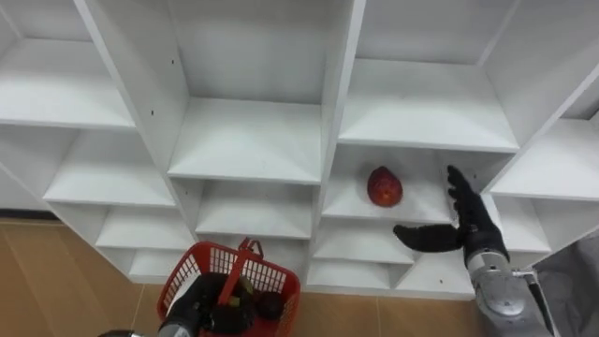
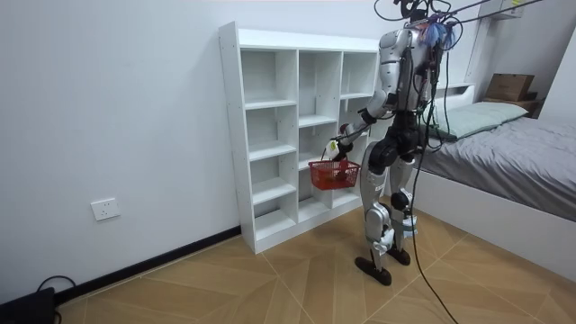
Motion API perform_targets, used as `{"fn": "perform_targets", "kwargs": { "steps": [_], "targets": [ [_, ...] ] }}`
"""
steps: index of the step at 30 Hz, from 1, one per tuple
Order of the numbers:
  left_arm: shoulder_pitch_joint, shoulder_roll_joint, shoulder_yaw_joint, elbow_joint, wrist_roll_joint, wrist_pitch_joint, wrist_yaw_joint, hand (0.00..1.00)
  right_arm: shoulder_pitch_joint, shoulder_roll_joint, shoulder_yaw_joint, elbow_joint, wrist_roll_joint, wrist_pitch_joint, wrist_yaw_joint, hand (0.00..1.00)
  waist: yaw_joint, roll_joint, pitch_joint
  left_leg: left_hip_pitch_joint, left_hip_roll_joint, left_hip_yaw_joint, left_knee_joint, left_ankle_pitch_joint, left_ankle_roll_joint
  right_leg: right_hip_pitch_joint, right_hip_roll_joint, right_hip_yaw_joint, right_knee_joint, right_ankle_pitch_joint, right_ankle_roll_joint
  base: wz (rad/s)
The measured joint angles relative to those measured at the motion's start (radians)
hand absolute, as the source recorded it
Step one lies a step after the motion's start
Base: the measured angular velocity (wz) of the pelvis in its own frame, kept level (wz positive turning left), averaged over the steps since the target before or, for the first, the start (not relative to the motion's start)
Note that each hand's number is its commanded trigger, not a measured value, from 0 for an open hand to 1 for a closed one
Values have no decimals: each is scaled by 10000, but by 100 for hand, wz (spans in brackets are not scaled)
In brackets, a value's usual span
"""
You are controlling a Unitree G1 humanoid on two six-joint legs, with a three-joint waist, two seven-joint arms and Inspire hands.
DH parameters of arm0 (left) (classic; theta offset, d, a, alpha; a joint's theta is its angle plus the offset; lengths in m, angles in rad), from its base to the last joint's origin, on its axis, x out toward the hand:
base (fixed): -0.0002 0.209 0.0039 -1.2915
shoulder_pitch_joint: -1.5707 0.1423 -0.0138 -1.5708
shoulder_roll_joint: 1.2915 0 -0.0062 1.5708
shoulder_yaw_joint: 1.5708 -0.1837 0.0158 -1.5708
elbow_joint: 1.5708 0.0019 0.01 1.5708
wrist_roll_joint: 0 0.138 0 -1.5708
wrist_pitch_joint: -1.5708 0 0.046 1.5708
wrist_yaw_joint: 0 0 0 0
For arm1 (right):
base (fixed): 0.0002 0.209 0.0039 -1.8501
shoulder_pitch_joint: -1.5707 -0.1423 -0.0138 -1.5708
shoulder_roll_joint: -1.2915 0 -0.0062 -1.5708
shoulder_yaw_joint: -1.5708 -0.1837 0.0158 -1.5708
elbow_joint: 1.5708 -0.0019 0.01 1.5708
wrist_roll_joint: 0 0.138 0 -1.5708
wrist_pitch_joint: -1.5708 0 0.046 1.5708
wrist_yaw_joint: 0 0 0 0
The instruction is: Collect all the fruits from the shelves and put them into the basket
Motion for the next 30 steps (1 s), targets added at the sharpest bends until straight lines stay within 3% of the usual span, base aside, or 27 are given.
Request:
{"fn": "perform_targets", "kwargs": {
  "steps": [4,9,21,30],
  "targets": [
    [-2,119,-59,2,5,0,0,100,-733,-20,26,476,43,1,-52,0,29,-41,28,-190,5,-65,9,1,-2,-182,-6,-93,67,0,0,4],
    [-50,163,-73,199,-22,0,42,100,-1539,-111,29,1073,330,-82,-284,0,9,-175,136,-474,-20,-372,133,3,-5,-264,-56,-505,43,0,0,18],
    [-49,151,-61,353,215,248,-236,100,-1827,-217,27,1759,339,-76,-351,0,411,-157,137,-1358,-57,-652,498,11,-18,-876,-101,-823,77,18,-29,7],
    [-124,28,-70,422,208,354,-415,100,-2318,-326,22,2032,-46,-61,-350,0,532,155,150,-1820,-150,-864,580,112,7,-1327,-218,-1031,319,15,-25,8]
  ]
}}
